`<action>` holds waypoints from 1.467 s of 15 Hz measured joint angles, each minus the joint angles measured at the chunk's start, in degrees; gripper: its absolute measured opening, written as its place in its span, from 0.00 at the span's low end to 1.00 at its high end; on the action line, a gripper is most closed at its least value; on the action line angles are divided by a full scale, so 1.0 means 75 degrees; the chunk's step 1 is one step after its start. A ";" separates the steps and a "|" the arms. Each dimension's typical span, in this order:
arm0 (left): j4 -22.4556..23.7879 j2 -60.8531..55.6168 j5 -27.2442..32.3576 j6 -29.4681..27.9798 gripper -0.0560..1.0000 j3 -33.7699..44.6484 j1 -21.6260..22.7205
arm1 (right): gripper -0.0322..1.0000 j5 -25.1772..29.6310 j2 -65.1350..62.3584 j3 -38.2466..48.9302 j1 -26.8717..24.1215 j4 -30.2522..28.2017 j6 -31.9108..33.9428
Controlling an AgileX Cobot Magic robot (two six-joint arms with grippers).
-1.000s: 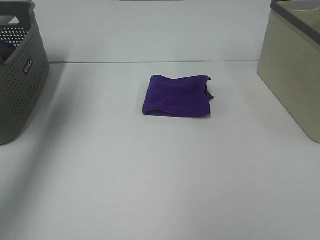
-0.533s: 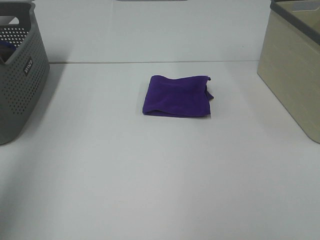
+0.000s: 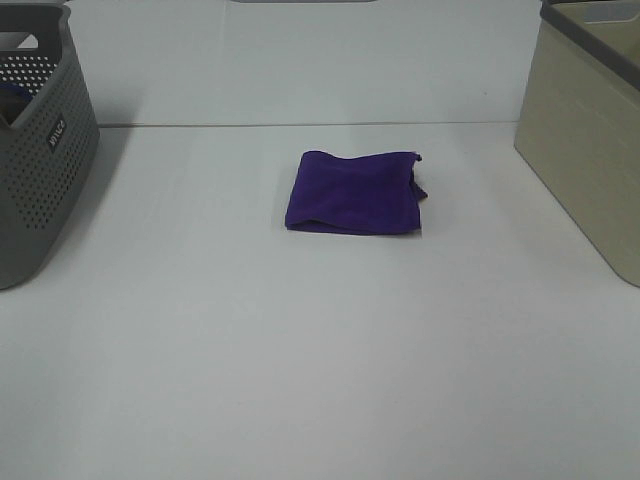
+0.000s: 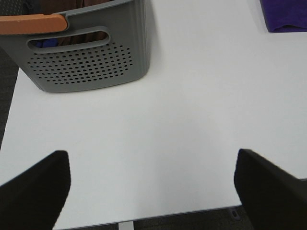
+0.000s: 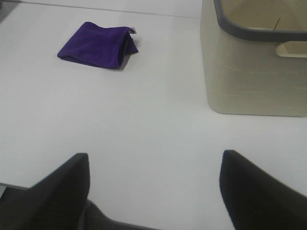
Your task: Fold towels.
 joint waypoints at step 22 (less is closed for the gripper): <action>-0.0489 -0.1291 -0.0894 0.0061 0.86 0.1169 0.0901 | 0.75 -0.0848 -0.0374 0.1925 -0.0443 0.0267 -0.0122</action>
